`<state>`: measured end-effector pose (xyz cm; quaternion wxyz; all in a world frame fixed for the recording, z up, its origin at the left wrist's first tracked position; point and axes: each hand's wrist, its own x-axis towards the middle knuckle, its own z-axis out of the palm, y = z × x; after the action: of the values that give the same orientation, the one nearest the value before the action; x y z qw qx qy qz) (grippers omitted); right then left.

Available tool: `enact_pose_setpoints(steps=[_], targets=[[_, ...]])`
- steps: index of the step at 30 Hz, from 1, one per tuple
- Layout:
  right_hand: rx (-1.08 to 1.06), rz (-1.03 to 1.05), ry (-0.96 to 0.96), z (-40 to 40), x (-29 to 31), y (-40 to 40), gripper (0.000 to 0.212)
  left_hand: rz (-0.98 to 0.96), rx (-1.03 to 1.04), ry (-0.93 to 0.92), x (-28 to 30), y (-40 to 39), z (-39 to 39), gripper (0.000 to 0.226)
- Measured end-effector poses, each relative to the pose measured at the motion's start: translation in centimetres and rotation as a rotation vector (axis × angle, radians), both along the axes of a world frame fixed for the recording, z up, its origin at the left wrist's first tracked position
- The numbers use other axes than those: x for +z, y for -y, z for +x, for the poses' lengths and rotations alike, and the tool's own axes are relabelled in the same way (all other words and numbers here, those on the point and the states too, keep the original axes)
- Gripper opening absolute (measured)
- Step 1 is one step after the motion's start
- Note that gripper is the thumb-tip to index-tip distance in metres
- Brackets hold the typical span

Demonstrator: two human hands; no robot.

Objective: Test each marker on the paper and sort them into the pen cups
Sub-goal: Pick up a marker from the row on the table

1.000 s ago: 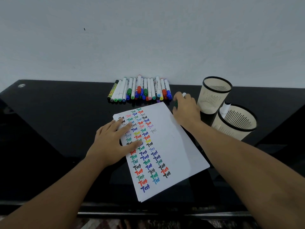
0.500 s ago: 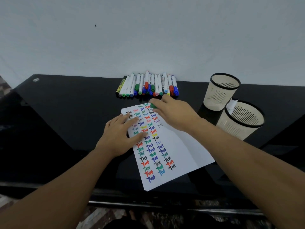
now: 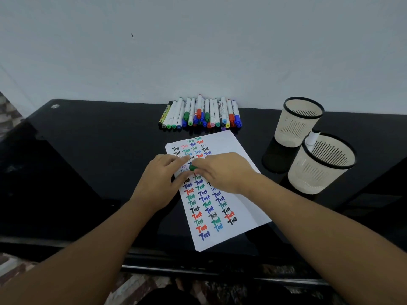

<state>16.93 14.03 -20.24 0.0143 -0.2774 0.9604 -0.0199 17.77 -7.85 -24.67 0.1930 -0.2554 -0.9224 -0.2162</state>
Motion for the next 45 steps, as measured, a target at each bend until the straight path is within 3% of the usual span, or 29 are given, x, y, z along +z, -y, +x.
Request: enact_pose_setpoints(steps=[9, 15, 18, 21, 23, 26, 28, 30, 34, 38, 41, 45], targets=[[-0.012, -0.034, 0.002, -0.1, -0.2, -0.2, 0.04, -0.027, -0.063, -0.054, -0.4, 0.3, -0.2, 0.033], [-0.039, -0.072, 0.035, 0.3, 1.0, -0.7, 0.029, -0.011, -0.032, -0.02, 0.0, 0.1, -0.1, 0.026], [-0.125, -0.209, 0.129, 0.4, 1.8, -1.7, 0.041, 0.007, 0.01, 0.024, 0.1, 0.0, 0.0, 0.025], [-0.235, -0.377, 0.146, 0.0, 2.6, -3.2, 0.037, 0.023, 0.029, 0.065, 0.1, 0.0, -0.1, 0.022], [-0.348, -0.594, 0.181, -0.1, 2.4, -4.1, 0.028, 0.042, 0.031, 0.089, 0.1, 0.0, -0.1, 0.022], [-0.485, -0.947, 0.305, 0.2, 2.0, -4.6, 0.036, 0.065, 0.042, 0.122, 0.2, 0.0, 0.1, 0.031], [-0.493, -1.018, 0.405, 0.4, 1.7, -4.9, 0.046, 0.061, 0.032, 0.154, 0.5, -0.2, 0.4, 0.045], [-0.462, -0.961, 0.441, 0.9, 1.4, -5.1, 0.058, -0.02, -0.016, 0.179, 0.8, -0.3, 0.5, 0.057], [-0.469, -0.784, 0.288, 1.7, 0.2, -5.2, 0.039, -0.353, -0.1, 0.36, 1.6, -0.6, 0.2, 0.055], [-0.459, -0.863, 0.177, 2.4, -0.5, -4.9, 0.012, -0.441, -0.124, 0.39, 1.7, -0.8, 0.3, 0.059], [-0.499, -0.969, 0.174, 2.9, -0.4, -4.2, 0.034, -0.406, -0.096, 0.386, 1.1, -0.8, 0.3, 0.061], [-0.555, -1.081, 0.12, 3.2, -0.8, -3.7, 0.03, -0.383, -0.079, 0.354, 0.7, -0.8, 0.4, 0.061]])
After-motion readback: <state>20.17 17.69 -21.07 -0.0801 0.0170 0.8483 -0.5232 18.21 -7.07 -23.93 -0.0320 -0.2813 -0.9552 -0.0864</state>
